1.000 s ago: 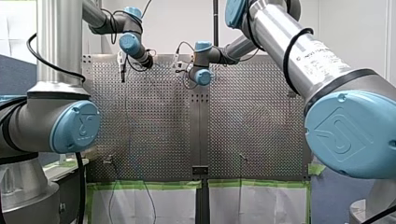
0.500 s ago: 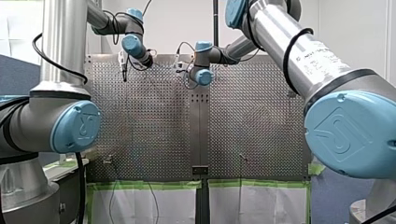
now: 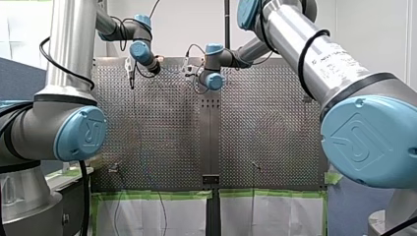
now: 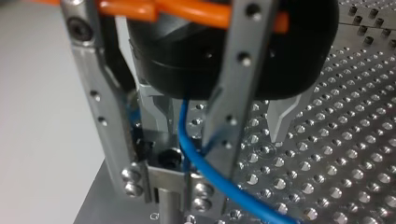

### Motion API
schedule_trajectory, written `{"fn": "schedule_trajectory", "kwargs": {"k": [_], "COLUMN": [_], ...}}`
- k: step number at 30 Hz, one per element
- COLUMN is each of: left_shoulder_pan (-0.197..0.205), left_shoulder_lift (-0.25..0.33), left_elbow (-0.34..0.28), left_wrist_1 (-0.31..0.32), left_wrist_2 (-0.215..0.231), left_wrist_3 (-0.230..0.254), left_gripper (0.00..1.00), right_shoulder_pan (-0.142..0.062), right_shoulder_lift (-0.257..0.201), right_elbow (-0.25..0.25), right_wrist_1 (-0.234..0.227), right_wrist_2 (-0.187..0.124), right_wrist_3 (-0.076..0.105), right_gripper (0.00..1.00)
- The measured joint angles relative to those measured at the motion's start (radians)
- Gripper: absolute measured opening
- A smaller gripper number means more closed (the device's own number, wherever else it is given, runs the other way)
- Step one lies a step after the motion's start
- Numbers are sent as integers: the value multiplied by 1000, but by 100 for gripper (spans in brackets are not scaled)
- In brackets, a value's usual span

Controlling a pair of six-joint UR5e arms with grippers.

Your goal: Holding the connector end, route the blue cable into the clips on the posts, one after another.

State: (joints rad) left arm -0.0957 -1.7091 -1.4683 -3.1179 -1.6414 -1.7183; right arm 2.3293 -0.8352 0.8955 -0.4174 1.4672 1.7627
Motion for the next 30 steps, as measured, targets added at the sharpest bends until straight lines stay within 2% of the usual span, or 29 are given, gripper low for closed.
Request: {"fn": "schedule_trajectory", "kwargs": {"k": [19, 20, 21, 23, 24, 26, 27, 28, 29, 30], "left_shoulder_pan": [3, 3, 3, 3, 3, 3, 3, 3, 3, 3], "left_shoulder_lift": [25, 26, 26, 27, 27, 27, 27, 27, 27, 27], "left_elbow": [1, 1, 1, 1, 1, 1, 1, 1, 1, 1], "left_wrist_1": [2, 3, 3, 4, 5, 5, 5, 5, 5, 5], "left_wrist_2": [-22, -22, -23, -23, -23, -23, -24, -24, -24, -24], "left_wrist_3": [-4, -4, -4, -5, -5, -6, -6, -7, -7, -8], "left_gripper": [98, 93, 93, 62, 62, 37, 37, 16, 4, 4], "right_shoulder_pan": [0, 0, 0, 0, 0, 0, 0, 0, 0, -1], "right_shoulder_lift": [1, 1, 1, 1, 1, 1, 1, 1, 1, 2], "right_elbow": [2, 2, 2, 2, 2, 2, 2, 3, 4, 4], "right_wrist_1": [1, 1, 1, 1, 1, 2, 2, 2, 2, 2], "right_wrist_2": [1, 1, 1, 1, 1, 0, 0, 0, 0, 1], "right_wrist_3": [-2, -2, -2, -2, -2, -2, -2, -2, -2, -2], "right_gripper": [0, 0, 0, 0, 0, 0, 0, 0, 0, 0]}}
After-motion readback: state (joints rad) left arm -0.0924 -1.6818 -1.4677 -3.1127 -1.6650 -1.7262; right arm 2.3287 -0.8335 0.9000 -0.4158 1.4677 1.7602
